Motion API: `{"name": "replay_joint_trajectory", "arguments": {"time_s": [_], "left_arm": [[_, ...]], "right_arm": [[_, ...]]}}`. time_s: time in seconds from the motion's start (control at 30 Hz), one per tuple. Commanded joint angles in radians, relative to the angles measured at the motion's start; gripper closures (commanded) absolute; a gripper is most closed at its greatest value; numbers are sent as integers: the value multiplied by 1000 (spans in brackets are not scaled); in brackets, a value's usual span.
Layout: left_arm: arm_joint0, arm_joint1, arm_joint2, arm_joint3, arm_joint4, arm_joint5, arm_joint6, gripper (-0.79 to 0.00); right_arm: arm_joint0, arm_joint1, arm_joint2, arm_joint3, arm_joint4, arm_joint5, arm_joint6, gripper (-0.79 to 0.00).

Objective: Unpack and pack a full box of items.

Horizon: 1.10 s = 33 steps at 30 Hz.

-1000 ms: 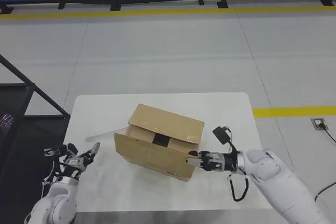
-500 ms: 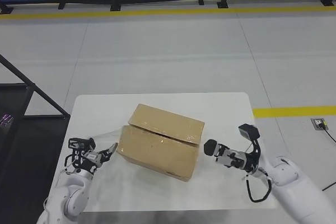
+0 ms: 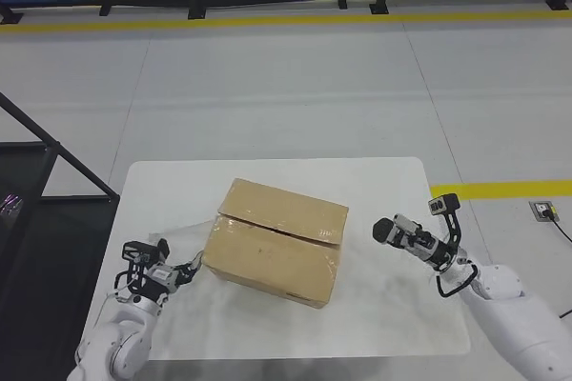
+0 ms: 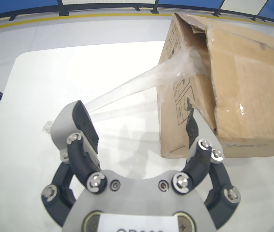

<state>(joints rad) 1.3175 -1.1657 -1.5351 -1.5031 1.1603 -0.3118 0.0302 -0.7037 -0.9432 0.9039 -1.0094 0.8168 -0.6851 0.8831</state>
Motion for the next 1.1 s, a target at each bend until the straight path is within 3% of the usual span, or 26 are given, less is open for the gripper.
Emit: {"name": "replay_joint_trajectory", "arguments": {"time_s": [0.0,0.17,0.5,0.77,1.07], "left_arm": [[10,1,-1,-8,7,0,9,-785],[30,3,-3,-25,17,-24,23,-785],[78,9,-9,-49,51,-75,48,-785],[128,14,-98,-53,-100,-101,57,-785],[168,21,-184,-67,-201,-114,48,-785]], "right_arm": [[-1,0,1,-1,0,-9,0,-785],[-1,0,1,-1,0,-9,0,-785],[9,-26,-12,-41,-70,126,-67,-785],[64,-68,-60,-11,-209,189,-204,-785],[115,-120,-105,29,-237,205,-216,-785]]}}
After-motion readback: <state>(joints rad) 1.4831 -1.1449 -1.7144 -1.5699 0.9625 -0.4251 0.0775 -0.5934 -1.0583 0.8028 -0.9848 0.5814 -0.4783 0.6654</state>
